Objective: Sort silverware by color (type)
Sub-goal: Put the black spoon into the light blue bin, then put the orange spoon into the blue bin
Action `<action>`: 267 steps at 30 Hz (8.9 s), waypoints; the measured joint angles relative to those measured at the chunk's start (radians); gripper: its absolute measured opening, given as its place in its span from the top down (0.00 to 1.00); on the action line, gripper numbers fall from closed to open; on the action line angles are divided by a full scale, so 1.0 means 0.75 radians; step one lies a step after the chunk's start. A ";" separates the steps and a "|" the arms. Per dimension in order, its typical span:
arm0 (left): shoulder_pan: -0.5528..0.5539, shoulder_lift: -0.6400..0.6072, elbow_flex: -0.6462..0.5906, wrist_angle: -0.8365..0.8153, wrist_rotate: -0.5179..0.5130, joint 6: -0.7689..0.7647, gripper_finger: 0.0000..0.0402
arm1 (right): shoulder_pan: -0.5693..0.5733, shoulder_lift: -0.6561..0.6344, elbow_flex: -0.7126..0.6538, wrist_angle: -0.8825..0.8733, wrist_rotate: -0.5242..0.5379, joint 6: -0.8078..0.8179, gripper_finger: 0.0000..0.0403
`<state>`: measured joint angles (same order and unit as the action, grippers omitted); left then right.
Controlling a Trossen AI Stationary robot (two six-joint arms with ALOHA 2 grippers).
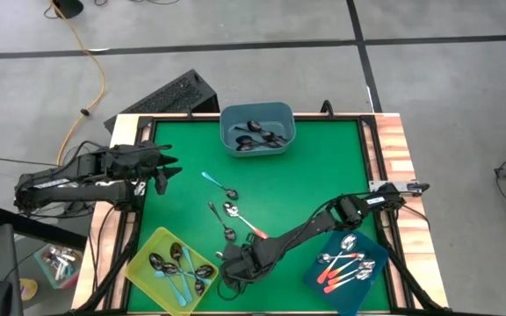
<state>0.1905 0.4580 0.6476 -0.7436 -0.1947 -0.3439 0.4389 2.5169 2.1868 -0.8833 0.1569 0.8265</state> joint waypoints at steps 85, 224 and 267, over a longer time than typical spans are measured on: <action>0.000 0.001 0.000 -0.003 -0.265 -0.108 0.58 | -0.730 -0.194 0.225 -0.398 -0.074 -1.468 1.00; 0.000 0.000 0.000 -0.013 -0.457 -0.365 0.58 | -0.655 -0.625 0.196 -0.656 -0.026 -0.856 0.70; -0.005 -0.010 0.000 -0.043 -0.200 -0.180 0.58 | -0.405 -0.152 0.194 -0.403 -0.030 -0.725 0.70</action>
<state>0.1871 0.4507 0.6476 -0.7760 -0.3450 -0.4786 0.1354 2.4029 2.3321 -1.1855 0.1346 0.2831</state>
